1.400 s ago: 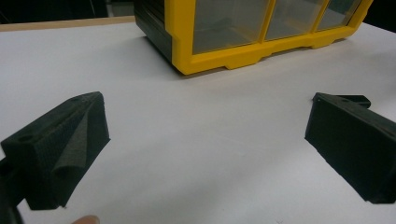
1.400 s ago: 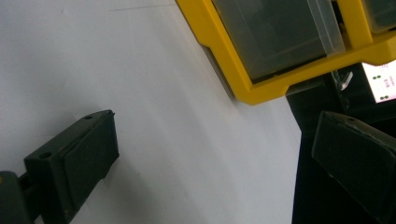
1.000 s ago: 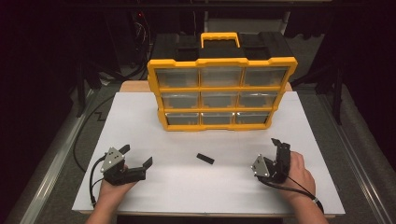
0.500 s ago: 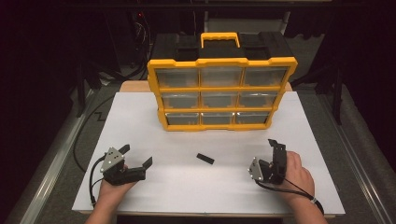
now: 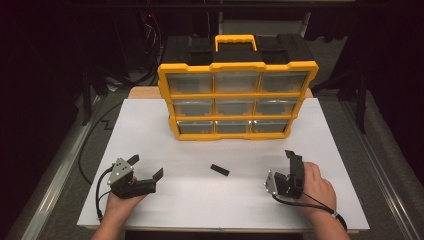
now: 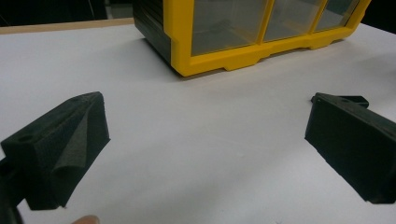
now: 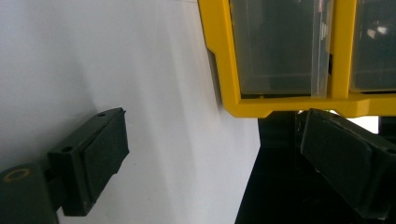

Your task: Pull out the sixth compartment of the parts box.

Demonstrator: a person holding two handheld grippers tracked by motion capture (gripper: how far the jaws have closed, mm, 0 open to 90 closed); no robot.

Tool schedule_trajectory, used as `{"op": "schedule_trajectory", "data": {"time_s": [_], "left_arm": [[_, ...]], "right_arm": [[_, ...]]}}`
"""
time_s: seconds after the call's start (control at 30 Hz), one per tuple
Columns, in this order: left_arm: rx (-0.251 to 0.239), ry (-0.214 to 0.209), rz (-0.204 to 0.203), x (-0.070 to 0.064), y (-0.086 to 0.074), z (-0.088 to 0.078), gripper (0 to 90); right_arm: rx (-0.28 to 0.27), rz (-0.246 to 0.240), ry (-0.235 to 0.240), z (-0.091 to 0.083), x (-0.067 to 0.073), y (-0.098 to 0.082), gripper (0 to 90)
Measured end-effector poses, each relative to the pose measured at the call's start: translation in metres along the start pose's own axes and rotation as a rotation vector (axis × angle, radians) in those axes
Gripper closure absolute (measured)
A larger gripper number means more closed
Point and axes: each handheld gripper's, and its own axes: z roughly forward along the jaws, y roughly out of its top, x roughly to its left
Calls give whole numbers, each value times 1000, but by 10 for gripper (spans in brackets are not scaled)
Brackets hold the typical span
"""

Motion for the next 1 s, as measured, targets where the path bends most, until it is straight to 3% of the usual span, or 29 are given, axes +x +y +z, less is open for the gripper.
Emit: {"op": "schedule_trajectory", "data": {"time_s": [0.3,0.5,1.0], "left_arm": [[0,-7,4,0,0,0,7],[1,-12,11,-2,0,1,7],[17,-31,23,-4,1,1,7]], "right_arm": [[0,10,-21,-1,0,3,163],[-1,3,-69,-2,-1,5,252],[-22,-8,-130,-2,-4,13,402]]}}
